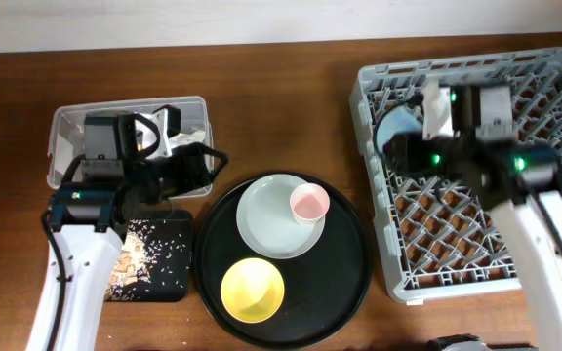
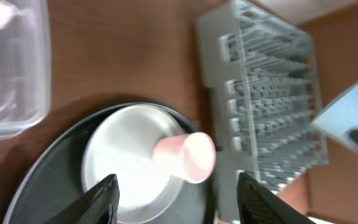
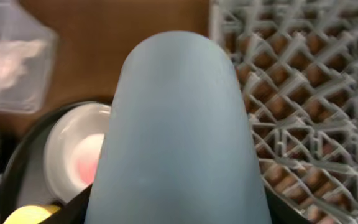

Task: Sort waste into correct bins and load items into the dishwasher rack
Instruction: 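Place the blue cup upside down in the dish rack with the right gripper, then grasp the pink cup with the left gripper and lift it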

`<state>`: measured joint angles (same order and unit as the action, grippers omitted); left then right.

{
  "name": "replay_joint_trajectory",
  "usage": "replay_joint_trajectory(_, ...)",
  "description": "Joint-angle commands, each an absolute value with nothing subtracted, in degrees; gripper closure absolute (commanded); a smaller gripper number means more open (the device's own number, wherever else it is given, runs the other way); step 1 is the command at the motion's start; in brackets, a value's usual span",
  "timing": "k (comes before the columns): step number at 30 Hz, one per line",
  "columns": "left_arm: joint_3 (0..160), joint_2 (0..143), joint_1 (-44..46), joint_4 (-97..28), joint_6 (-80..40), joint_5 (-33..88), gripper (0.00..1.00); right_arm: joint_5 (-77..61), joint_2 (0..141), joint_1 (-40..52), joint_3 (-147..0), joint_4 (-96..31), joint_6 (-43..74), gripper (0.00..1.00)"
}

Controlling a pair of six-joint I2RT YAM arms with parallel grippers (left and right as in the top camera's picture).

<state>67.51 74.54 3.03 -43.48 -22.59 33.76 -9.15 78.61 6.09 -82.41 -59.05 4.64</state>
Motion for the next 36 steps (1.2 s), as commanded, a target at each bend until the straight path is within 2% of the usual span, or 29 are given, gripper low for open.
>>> replay_joint_trajectory(1,67.55,74.26,2.83,-48.73,-20.67,24.08,0.4,-6.79,86.17,1.83,-87.68,-58.43,5.19,0.62)
replay_joint_trajectory(6,67.48,74.26,3.09,-49.8,-20.01,23.66,0.4,-6.76,98.52,0.67,-87.66,-54.11,4.75,0.62)
replay_joint_trajectory(11,67.44,74.26,4.4,-50.02,-19.57,22.41,0.4,-2.5,102.65,0.67,-87.57,-53.76,4.78,0.61)
replay_joint_trajectory(16,67.44,74.26,4.4,-50.04,-19.59,22.41,0.34,-2.52,102.65,0.73,-87.55,-55.33,4.78,0.23)
replay_joint_trajectory(17,67.44,74.26,4.4,-50.06,-19.57,22.41,0.34,-2.55,102.65,0.73,-87.55,-55.59,4.8,0.19)
replay_joint_trajectory(21,67.44,74.26,4.43,-50.09,-19.57,22.41,0.34,-3.2,102.08,0.73,-88.82,-55.59,4.78,0.18)
replay_joint_trajectory(23,67.44,74.26,5.72,-50.04,-19.57,22.39,0.43,-5.02,100.05,0.73,-92.31,-57.98,4.75,0.18)
replay_joint_trajectory(24,67.44,74.26,7.99,-49.95,-19.59,20.62,0.5,-5.98,98.08,0.73,-94.04,-59.88,4.8,0.21)
replay_joint_trajectory(25,67.44,74.26,10.83,-50.0,-19.62,16.84,0.5,-5.96,97.27,0.73,-94.08,-61.43,5.02,0.85)
replay_joint_trajectory(26,67.44,74.26,12.03,-50.02,-19.62,15.68,0.5,-5.74,97.58,0.71,-93.82,-62.41,5.02,0.96)
replay_joint_trajectory(29,67.44,74.26,17.28,-50.06,-19.62,11.68,0.5,-5.28,101.06,0.71,-91.22,-61.28,5.02,0.96)
replay_joint_trajectory(36,67.44,74.26,17.26,-50.7,-19.62,11.68,0.5,-3.97,110.0,0.73,-90.61,-54.57,6.72,0.96)
